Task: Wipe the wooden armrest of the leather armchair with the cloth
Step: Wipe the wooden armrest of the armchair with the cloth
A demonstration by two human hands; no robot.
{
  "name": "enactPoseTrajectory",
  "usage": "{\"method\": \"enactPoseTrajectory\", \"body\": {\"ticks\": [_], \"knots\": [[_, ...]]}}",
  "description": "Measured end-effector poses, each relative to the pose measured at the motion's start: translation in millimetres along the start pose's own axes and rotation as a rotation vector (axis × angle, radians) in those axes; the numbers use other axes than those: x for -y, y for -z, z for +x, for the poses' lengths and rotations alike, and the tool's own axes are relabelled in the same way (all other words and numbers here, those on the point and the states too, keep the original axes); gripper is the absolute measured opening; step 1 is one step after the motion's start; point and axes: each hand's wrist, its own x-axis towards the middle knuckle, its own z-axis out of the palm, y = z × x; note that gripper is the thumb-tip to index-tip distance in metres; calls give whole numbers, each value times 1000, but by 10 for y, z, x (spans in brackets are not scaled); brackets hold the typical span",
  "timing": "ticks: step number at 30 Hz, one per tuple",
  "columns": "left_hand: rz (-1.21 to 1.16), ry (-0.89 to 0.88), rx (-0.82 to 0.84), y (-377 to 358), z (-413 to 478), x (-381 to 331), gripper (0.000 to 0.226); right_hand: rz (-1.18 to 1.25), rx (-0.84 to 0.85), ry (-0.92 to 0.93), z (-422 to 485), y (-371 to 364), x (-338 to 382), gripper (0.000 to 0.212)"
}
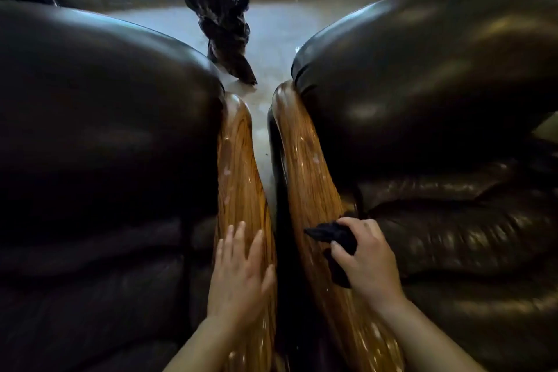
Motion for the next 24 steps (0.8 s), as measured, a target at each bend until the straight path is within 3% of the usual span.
{"method": "enactPoseTrajectory", "body": {"ticks": [6,10,14,20,24], "knots": [[57,-106,-8,-500,394,81,67,38,-51,5,768,-351,-287,51],[-30,-154,-74,-691,411,206,62,-181,-47,74,795,-616,-451,59],[-63,-127,-108,-717,422,228,60,-324,-93,246,709,-744,-672,55],[-97,-80,-129,-684,424,180,71,-194,-118,146,1245,-777,-531,57],[-104,-8,-127,-658,416,160,70,-214,-79,241,1326,-813,-458,48]]}}
